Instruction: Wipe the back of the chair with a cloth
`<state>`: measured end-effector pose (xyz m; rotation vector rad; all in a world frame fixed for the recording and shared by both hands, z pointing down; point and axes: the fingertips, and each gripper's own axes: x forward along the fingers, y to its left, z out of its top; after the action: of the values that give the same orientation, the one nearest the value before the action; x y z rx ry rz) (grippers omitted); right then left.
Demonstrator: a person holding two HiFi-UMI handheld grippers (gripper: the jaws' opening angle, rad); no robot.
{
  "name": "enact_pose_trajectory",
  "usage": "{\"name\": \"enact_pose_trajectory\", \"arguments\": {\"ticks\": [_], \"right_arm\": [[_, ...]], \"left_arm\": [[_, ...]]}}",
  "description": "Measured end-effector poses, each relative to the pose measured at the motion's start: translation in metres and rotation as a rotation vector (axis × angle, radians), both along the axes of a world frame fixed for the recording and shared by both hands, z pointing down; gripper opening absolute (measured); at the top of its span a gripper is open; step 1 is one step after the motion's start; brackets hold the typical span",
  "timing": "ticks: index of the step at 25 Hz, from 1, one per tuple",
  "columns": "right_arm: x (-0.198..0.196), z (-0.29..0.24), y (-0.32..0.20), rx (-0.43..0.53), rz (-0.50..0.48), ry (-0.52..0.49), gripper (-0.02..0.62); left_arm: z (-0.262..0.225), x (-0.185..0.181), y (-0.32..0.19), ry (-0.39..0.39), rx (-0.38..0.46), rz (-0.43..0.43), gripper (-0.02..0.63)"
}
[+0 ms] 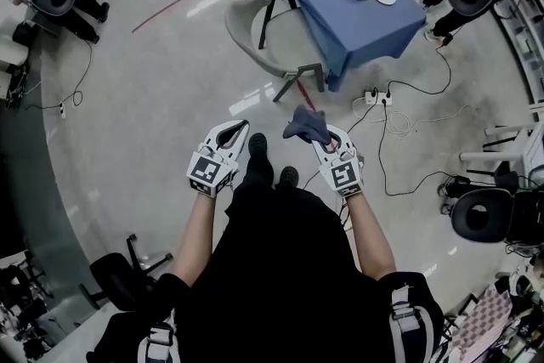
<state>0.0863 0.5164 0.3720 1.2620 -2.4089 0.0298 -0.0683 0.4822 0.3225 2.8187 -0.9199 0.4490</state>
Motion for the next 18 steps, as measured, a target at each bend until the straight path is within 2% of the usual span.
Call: {"name": "enact_pose_trajectory", "arguments": {"ticks": [9,18], "right_arm": [[-0.035,-0.001,-0.067,-0.024,0.017,0.017,0.091],[-0.069,-0.012,-0.154,-0.026,0.050,0.037,0.091]], "left_arm": [[0.009,-0.040,-0.067,0.005,-0.041,-0.002,0.023],[0.005,-0.068,-0.163,0.004,-0.035,0.033,0.023]]}}
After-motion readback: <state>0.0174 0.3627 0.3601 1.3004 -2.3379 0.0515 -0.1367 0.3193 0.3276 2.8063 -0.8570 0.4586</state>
